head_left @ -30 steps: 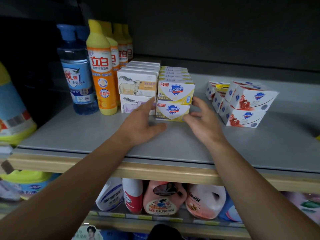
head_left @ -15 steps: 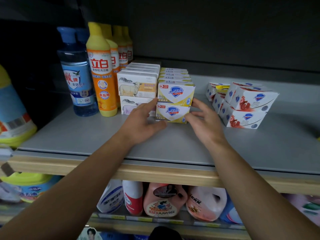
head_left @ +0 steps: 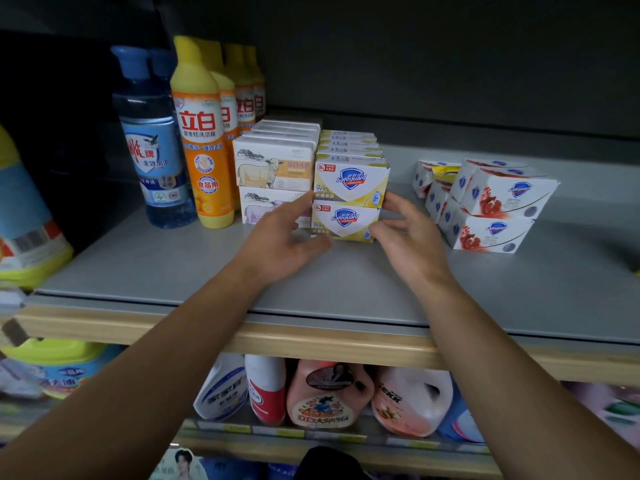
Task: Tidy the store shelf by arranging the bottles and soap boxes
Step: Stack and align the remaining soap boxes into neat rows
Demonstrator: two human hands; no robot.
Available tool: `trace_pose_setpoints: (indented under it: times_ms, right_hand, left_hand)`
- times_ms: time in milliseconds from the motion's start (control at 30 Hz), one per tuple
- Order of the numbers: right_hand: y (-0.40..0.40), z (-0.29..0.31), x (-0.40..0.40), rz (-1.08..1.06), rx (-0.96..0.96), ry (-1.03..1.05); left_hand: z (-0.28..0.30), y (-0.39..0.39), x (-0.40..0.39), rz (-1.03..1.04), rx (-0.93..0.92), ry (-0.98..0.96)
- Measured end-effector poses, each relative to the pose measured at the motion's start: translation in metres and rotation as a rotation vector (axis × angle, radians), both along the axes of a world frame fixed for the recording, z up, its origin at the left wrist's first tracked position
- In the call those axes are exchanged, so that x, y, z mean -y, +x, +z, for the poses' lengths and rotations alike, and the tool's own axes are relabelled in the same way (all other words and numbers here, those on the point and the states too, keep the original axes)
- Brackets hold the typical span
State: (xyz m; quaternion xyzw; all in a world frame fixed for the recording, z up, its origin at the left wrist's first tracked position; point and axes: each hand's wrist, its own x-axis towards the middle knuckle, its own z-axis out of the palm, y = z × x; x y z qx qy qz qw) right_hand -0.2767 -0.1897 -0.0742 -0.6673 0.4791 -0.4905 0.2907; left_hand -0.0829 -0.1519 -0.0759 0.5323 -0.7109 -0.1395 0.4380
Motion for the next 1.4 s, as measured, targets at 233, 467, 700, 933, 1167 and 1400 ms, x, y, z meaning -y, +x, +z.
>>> trace_pose_setpoints:
  times_ms: [233, 467, 700, 933, 1167, 1400]
  right_hand:
    - [-0.003, 0.001, 0.007, -0.124, 0.112, -0.046]
    - [-0.071, 0.043, 0.003, -0.425, -0.104, -0.422]
    - [-0.158, 0.047, 0.032, -0.522, -0.673, -0.148]
    - [-0.172, 0.035, 0.047, -0.379, -0.639, -0.21]
    - [-0.167, 0.048, 0.047, -0.433, -0.601, -0.24]
    - [-0.165, 0.048, 0.003, -0.31, -0.421, -0.425]
  left_hand:
    - [0.005, -0.002, -0.008, 0.17, -0.043, -0.114]
    - [0.019, -0.051, -0.008, 0.008, 0.115, -0.07]
    - [0.003, -0.119, 0.016, -0.11, 0.431, 0.1]
    - [-0.017, -0.124, 0.026, -0.165, 0.545, 0.045]
    - [-0.018, -0.122, 0.028, -0.164, 0.512, 0.026]
    - [-0.013, -0.118, 0.026, -0.161, 0.139, 0.023]
